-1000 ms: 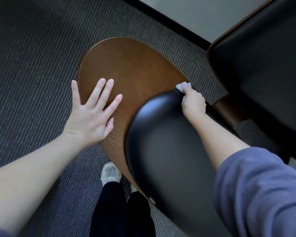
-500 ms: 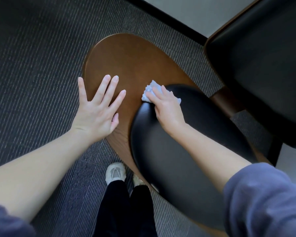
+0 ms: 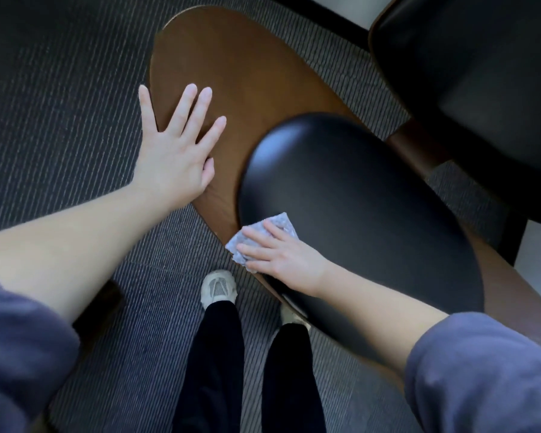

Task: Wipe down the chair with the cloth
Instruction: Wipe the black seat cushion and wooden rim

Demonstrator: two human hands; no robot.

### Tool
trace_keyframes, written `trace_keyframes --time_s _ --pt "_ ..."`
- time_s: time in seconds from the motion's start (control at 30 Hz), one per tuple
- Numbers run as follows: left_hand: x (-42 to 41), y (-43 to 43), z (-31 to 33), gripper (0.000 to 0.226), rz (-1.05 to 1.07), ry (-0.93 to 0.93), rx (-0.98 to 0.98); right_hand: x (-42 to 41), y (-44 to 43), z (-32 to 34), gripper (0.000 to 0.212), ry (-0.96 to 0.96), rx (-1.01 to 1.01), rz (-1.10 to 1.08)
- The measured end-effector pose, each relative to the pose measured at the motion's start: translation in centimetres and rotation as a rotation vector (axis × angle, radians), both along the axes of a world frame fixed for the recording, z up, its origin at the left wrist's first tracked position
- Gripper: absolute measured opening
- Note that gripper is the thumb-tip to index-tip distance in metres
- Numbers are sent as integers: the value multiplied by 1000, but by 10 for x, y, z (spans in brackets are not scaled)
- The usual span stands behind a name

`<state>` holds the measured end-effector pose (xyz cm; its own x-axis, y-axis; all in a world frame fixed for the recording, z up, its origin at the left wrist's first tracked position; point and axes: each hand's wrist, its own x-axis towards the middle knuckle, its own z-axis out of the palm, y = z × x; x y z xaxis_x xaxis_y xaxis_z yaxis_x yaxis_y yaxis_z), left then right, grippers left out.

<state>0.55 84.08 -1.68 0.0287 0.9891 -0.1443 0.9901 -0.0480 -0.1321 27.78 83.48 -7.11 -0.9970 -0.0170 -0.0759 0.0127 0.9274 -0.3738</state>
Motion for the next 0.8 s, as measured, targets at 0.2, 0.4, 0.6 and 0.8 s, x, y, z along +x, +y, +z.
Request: trace_keyframes --time_s 0.2,0.4,0.6,0.8 --pt "11 -12 -1 60 21 14 -39 32 4 -6 39 -54 -24 178" --pt "46 -39 -15 67 56 28 -91 55 13 -9 40 -16 -68 237" --pt "67 -45 -26 76 53 12 -172 71 23 -8 44 -22 -6 312" --pt "66 -31 -26 94 -30 26 -271 69 33 -12 50 -12 31 387"
